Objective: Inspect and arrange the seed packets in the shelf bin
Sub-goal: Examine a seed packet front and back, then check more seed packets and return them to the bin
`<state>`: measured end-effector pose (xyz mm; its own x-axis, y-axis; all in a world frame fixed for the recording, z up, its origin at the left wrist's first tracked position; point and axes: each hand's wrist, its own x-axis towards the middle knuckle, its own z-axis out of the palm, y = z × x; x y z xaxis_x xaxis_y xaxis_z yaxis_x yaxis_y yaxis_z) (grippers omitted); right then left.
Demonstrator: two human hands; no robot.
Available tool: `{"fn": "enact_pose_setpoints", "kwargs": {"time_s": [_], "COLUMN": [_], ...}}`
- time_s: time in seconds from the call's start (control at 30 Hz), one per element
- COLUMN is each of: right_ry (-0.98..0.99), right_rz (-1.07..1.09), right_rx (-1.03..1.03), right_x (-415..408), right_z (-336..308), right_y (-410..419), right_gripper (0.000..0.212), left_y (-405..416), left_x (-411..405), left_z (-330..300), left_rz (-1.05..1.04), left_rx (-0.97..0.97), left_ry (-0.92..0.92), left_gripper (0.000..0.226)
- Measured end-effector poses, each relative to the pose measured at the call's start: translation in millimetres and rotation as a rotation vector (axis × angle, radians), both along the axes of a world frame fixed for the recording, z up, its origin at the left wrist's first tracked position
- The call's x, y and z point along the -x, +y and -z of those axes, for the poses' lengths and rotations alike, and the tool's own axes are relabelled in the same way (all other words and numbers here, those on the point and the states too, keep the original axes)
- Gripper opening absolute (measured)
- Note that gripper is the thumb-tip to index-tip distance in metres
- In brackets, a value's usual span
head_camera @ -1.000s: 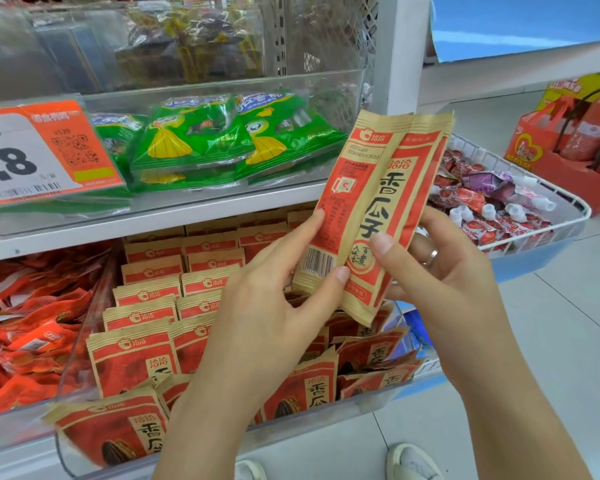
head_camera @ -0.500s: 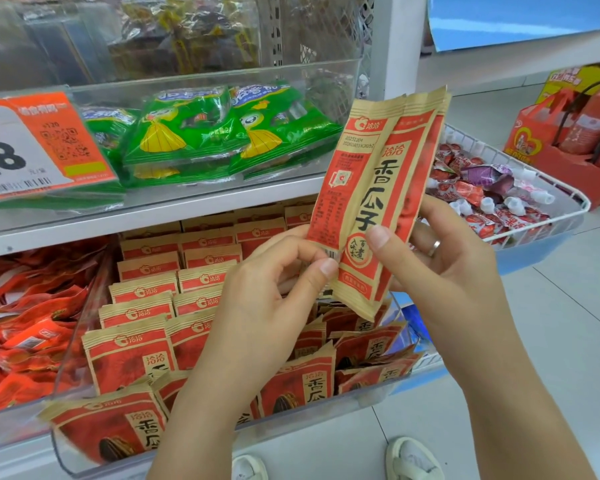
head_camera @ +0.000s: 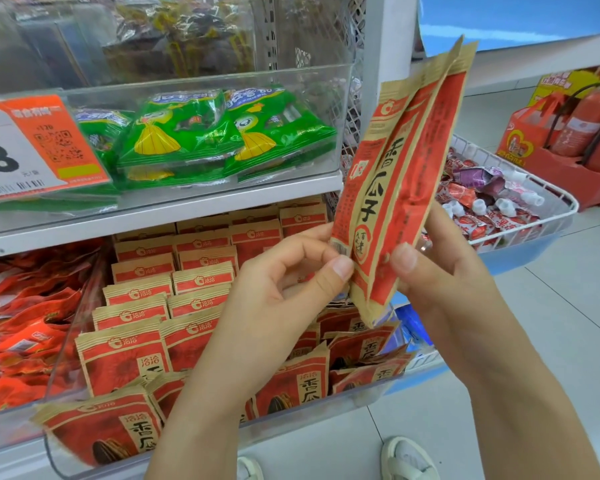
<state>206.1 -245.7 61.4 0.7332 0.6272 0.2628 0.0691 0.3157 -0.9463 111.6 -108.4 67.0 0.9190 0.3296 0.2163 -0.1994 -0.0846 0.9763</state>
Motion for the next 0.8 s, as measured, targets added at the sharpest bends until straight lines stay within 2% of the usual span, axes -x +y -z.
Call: {"fn": "enact_pose_setpoints", "kwargs": {"time_s": [0.1,0.2,0.3,0.57,0.8], "right_ry": [0.013,0.035,0.030,0.015,0.019], "right_rz": [0.040,0.073,0.093,0.088,0.097], "right_rx": [0.014,0.016,0.041,0.118,0.126], "right_x": [-2,-1,0,0,0], "right_z": [4,6,6,2,4], "right_y": [3,7,8,6,6], "right_gripper": [0.107,0.092,0.088,0.075,0.075], "left_y": [2,4,6,14,13], "left_x": [0,-1,-1,-1,-2], "left_z": [2,4,5,9,10], "left_rz": [0.077,0.085,0.091,0.140,0.118], "left_rx": [0.019,0.038,0.061,0.054,0.033], "left_ry": [0.049,0.070,0.072,0.046,0.058], "left_gripper": [0.036,0.038,0.037,0.024,0.014]}}
